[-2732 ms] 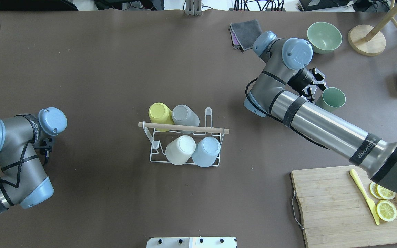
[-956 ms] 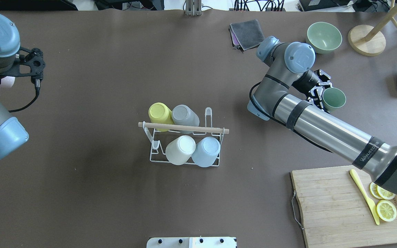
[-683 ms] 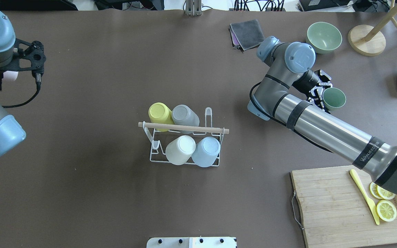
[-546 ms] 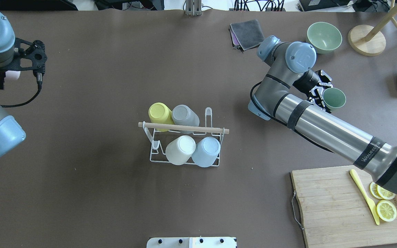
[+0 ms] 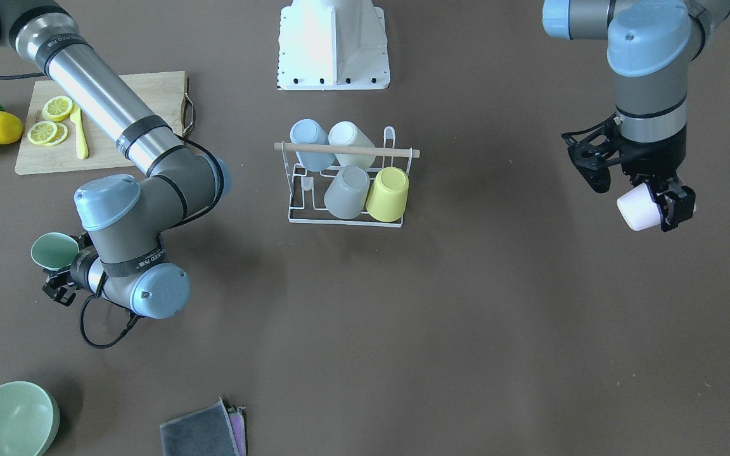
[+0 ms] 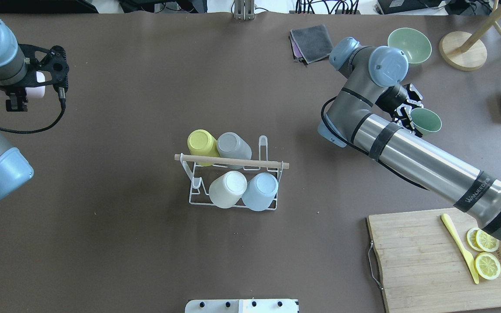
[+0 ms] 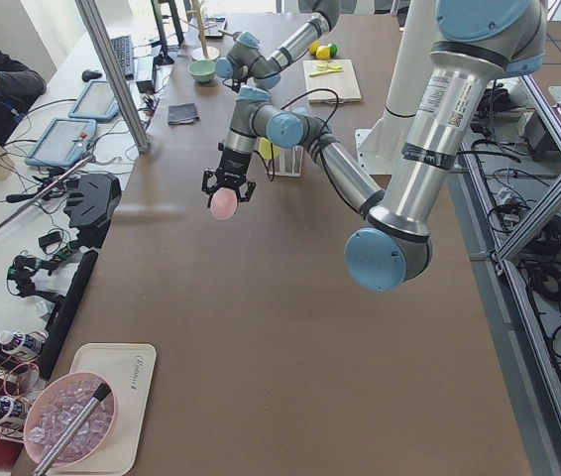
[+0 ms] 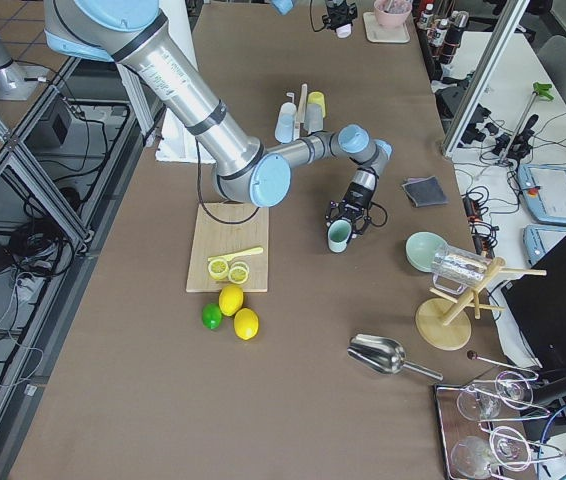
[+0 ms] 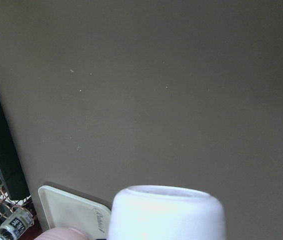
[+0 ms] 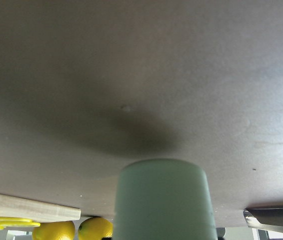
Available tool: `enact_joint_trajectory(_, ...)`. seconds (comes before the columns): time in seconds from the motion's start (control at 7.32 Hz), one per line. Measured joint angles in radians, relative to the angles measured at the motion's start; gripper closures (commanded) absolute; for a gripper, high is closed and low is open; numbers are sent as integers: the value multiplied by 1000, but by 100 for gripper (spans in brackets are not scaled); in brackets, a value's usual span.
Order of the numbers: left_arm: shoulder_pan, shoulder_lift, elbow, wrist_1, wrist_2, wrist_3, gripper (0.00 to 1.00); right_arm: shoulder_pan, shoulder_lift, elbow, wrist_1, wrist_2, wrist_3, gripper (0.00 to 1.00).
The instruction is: Place cup on cup holder
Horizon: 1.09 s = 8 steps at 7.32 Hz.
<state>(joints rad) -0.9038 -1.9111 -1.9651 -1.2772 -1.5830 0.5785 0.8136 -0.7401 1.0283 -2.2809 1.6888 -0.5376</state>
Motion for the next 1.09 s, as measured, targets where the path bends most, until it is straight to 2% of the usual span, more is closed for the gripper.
enact_joint_trajectory(0.27,3,2,21,-80,-9,-55,58,50,-9,117,-1,38,5,62)
enact_joint_trajectory(0.55,5,2,27,-139,-11,-79,58,110,-25,245,55,154,27,62)
enact_joint_trajectory(0.82,6,13,15,-234,-39,-109,58,157,-60,338,247,286,56,62)
enact_joint_trajectory(1.09,8,66,7,-425,-143,-176,58,189,-109,367,528,448,177,62)
